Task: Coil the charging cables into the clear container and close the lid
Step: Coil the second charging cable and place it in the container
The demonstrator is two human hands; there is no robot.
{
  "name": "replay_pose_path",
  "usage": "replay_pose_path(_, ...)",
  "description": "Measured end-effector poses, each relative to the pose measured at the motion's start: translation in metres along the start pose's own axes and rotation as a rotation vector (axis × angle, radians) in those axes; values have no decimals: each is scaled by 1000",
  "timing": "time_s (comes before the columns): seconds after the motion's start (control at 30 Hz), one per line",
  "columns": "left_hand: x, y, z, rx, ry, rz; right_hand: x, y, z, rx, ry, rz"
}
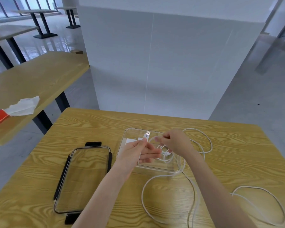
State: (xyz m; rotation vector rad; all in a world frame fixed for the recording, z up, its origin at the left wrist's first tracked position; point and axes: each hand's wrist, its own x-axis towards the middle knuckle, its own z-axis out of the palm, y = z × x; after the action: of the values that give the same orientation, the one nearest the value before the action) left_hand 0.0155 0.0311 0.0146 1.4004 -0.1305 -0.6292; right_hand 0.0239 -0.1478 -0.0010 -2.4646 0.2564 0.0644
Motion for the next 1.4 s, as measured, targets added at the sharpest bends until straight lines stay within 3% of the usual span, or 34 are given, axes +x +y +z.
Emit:
replay_pose_path(0.1, 10, -11, 3, 28, 77, 0, -8, -19, -4, 196, 75, -33)
replay_pose_path(0.2, 17, -21, 7, -10, 133, -7, -18, -36, -2, 232, 64, -75)
replay_pose_path(0.37, 21, -27, 9, -68, 125, -25, -37, -51, 13, 523, -91, -71)
replay_pose_path(0.5, 21, -21, 1, -188, 76, -65, -45, -47, 20, 558, -175, -97)
replay_pose_path(0.7, 22, -18, -3, -365, -11, -163, -44, -29, 17, 700, -435, 10)
replay_pose_path(0.9, 19, -14, 5, -82, 13, -96, -47, -12, 22, 799, -577, -14)
replay_pose_path(1.0, 18, -12, 8, 35, 49, -43, -50, -12, 24, 693, -523, -25)
replay_pose_path(1.23, 20, -3, -4, -291, 193, 47, -57, 8, 40, 471, -407, 57)
replay_pose_path(1.4, 16, 2, -6, -317, 132, 140, -57, 17, 58, 327, -243, 92)
